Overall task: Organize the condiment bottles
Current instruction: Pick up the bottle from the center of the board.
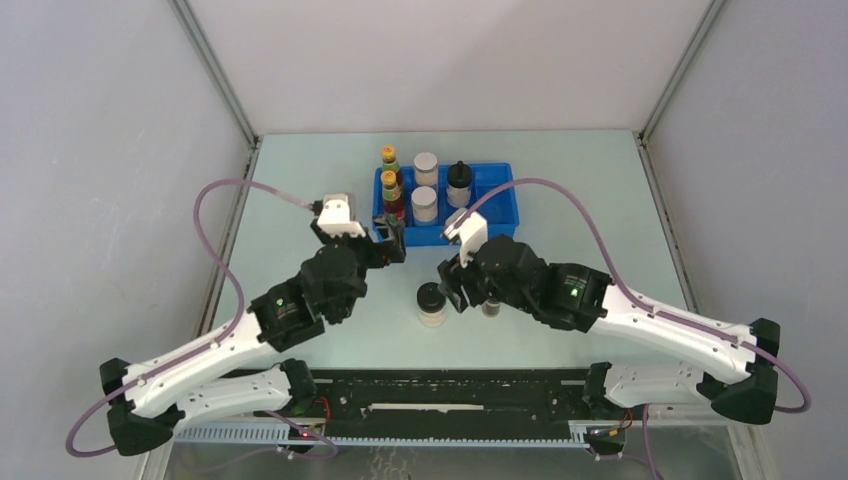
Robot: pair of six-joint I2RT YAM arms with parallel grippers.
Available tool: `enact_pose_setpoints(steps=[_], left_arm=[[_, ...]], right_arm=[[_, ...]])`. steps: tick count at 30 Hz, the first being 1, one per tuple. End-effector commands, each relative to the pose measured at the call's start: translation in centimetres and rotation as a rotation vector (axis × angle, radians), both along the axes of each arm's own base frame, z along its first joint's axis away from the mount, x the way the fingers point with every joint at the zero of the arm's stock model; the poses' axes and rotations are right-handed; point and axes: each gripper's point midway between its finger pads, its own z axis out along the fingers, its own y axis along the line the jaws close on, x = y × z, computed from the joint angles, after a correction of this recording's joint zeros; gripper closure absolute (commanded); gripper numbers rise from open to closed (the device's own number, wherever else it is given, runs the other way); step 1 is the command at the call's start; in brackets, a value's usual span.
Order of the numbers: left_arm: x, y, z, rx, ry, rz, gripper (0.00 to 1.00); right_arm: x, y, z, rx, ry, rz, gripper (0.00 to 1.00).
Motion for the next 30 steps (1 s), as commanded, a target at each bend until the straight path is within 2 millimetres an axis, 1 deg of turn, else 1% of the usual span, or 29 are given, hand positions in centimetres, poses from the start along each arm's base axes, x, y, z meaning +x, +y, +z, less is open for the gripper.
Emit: enact_pose_setpoints(steps=[1, 3, 6, 11, 14, 18, 22, 30], left_arm=[[-1.5, 3.6, -0.9, -0.044, -0.019, 0.142, 0.12], [-2.1, 4.9, -1.3, -0.049, -0.022, 0.176, 0.12], [-2.9, 7.1, -1.7, -0.054, -0.028, 0.228, 0.12], [-3.7, 10.2, -2.4, -0.071, -0.036, 0.303, 0.12], [-4.1, 11.4, -3.1, -0.068, -0.033, 0.338, 0.12], [-4.2, 12.1, -3.8, -0.041, -0.026, 0.364, 0.12], [-4.2, 12.4, -4.2, -0.016, -0.023, 0.378, 0.12], [-4.3, 12.7, -4.6, -0.013, -0.023, 0.384, 0.12]], right_arm=[[-2.7, 1.8, -0.1, -0.024, -0.009, 0.127, 0.33], [-3.8, 2.5, -0.5, -0.027, 0.008, 0.173, 0.33], [-4.8, 3.2, -1.5, -0.043, 0.027, 0.221, 0.33], [-5.8, 4.2, -3.1, -0.064, 0.052, 0.289, 0.32], [-6.0, 4.7, -4.3, -0.073, 0.056, 0.309, 0.31], [-5.5, 5.1, -5.7, -0.088, 0.056, 0.313, 0.30], [-4.5, 5.3, -6.9, -0.091, 0.070, 0.304, 0.28], [-2.0, 5.5, -8.0, -0.082, 0.089, 0.267, 0.25]])
